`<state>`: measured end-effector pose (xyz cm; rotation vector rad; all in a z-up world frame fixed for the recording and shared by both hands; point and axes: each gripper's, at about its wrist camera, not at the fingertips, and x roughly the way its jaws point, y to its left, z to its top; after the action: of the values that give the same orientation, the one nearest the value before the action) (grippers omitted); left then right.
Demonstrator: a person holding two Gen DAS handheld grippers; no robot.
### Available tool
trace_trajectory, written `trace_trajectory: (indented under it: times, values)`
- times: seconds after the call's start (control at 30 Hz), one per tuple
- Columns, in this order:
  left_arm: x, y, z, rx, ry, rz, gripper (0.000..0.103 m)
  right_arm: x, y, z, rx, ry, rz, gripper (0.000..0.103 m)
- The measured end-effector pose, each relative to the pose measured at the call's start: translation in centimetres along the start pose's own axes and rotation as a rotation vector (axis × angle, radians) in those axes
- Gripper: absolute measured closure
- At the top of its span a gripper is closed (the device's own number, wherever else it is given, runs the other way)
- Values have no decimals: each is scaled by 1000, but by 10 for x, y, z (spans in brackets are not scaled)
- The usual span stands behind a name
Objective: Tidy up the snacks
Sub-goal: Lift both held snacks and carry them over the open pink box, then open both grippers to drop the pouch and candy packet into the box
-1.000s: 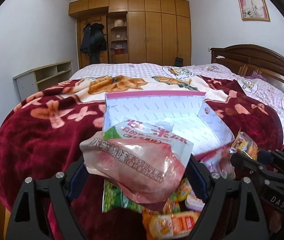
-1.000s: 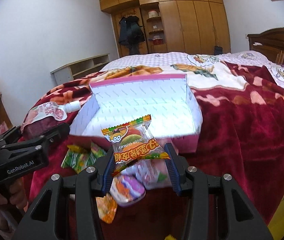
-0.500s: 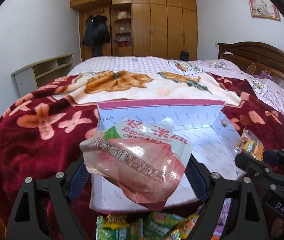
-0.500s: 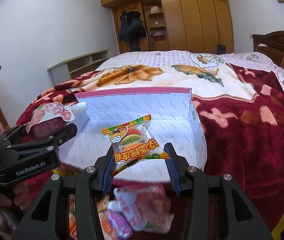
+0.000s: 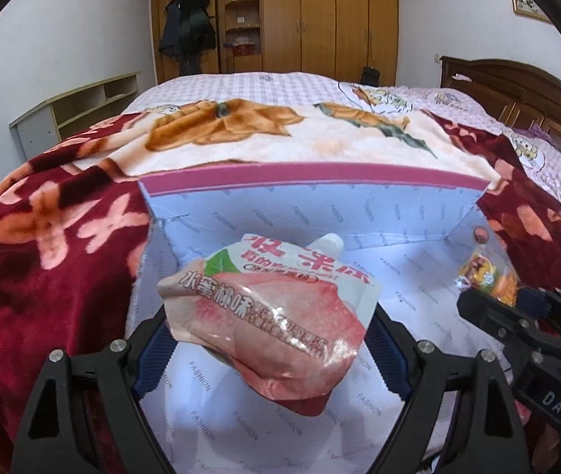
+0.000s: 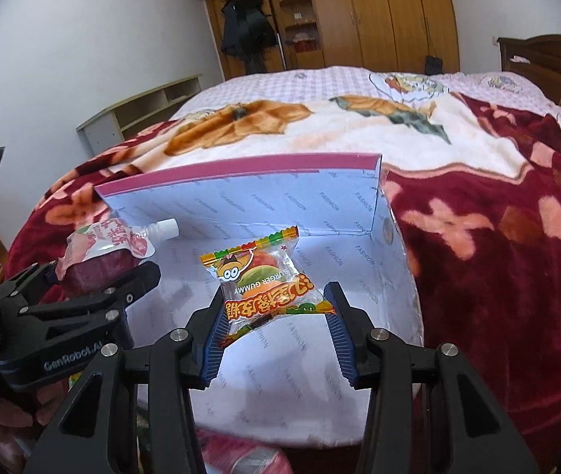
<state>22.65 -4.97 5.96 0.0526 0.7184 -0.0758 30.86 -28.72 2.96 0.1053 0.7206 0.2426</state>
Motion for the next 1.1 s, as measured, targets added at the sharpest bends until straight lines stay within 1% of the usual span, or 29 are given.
trace_trajectory:
  times: [0.17, 0.3, 0.47, 0.67, 0.73, 0.77, 0.8, 0.97, 1.03, 1.1]
  values:
    - [19, -1, 1, -4, 41, 18, 14, 19, -7, 3, 12, 38, -16, 56]
    - [30, 1, -2, -16, 74, 20, 14, 25, -8, 5, -2, 38, -39, 56]
    - [33, 3, -3, -27, 101, 9, 13, 29, -7, 5, -19, 47, -56, 55]
    - [34, 1, -4, -18, 112, 14, 13, 26, -7, 6, -11, 55, -32, 54]
    - [32, 1, -5, -21, 113, 18, 13, 24, -7, 6, -9, 49, -30, 49]
    - [32, 0, -5, -20, 112, 19, 13, 22, -7, 6, -10, 45, -32, 45]
    - [31, -1, -5, -14, 108, 21, 13, 20, -6, 7, -12, 39, -36, 45]
    - [21, -9, -6, 44, 85, 36, 9, 6, -1, 7, -25, 15, -30, 43]
    - [15, -10, -5, 48, 62, 34, 6, 1, 2, 7, -36, 7, -29, 43]
    - [8, -10, -5, 45, 40, 19, 5, -4, 4, 7, -41, -1, -27, 43]
